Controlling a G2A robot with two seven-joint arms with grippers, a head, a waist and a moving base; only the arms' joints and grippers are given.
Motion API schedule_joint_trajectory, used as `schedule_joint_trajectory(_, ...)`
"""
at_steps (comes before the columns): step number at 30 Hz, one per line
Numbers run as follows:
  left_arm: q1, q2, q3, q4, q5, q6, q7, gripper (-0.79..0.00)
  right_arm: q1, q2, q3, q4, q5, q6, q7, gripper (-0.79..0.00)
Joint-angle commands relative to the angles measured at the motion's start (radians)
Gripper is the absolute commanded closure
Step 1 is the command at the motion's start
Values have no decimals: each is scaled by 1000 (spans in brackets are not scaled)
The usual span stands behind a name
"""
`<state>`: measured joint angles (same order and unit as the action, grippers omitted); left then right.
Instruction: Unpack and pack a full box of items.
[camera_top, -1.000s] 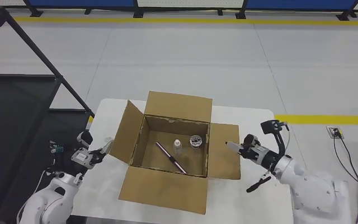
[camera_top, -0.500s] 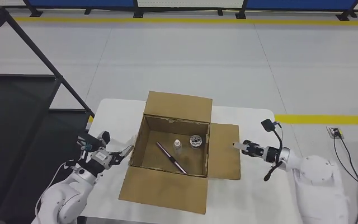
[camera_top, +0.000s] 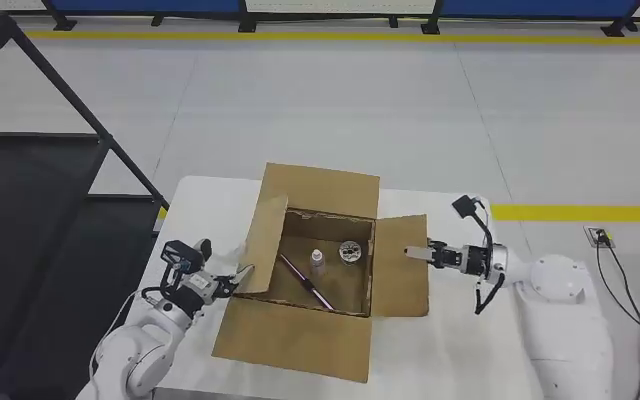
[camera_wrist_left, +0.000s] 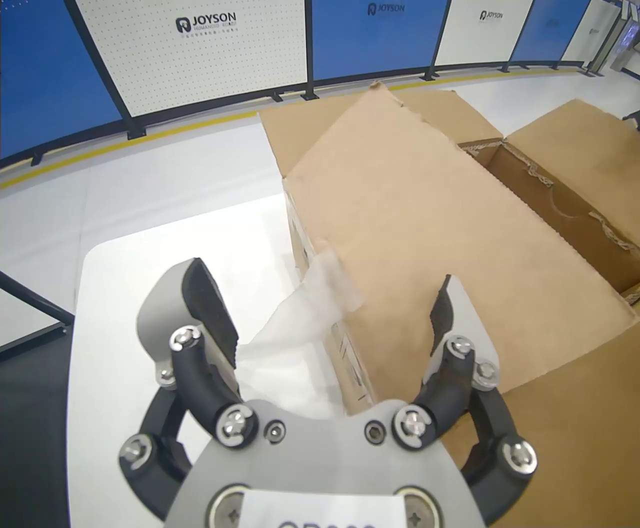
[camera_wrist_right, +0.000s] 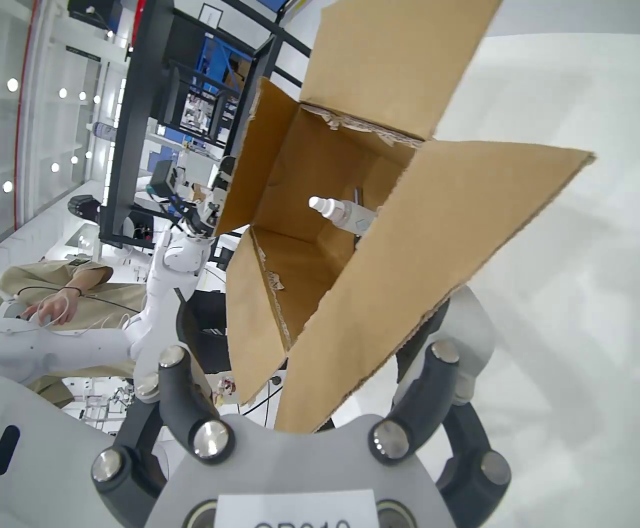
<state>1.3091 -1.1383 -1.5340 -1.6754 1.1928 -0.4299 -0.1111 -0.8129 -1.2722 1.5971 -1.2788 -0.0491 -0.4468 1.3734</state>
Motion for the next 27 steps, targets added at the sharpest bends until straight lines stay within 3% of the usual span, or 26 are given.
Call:
schedule_joint_trajectory(1,-3,0,7,7,9,12,-7,-785,-2,7,-23,-19,37,1,1,-785)
schedule_joint_trajectory(11,-21,-4,50,23,29,57,-44,-785,25,10,-239,-65,123,-85,-85,-785)
schedule_joint_trajectory(21,-19,-5,69,20,53,72,-53,-785,70,-18,-441,-53,-83,-74,-295,-785)
schedule_joint_trajectory(27,-17,-5,75,24,54,73,-50,-785,95,-27,-514,-20,-154,-70,-348,-785)
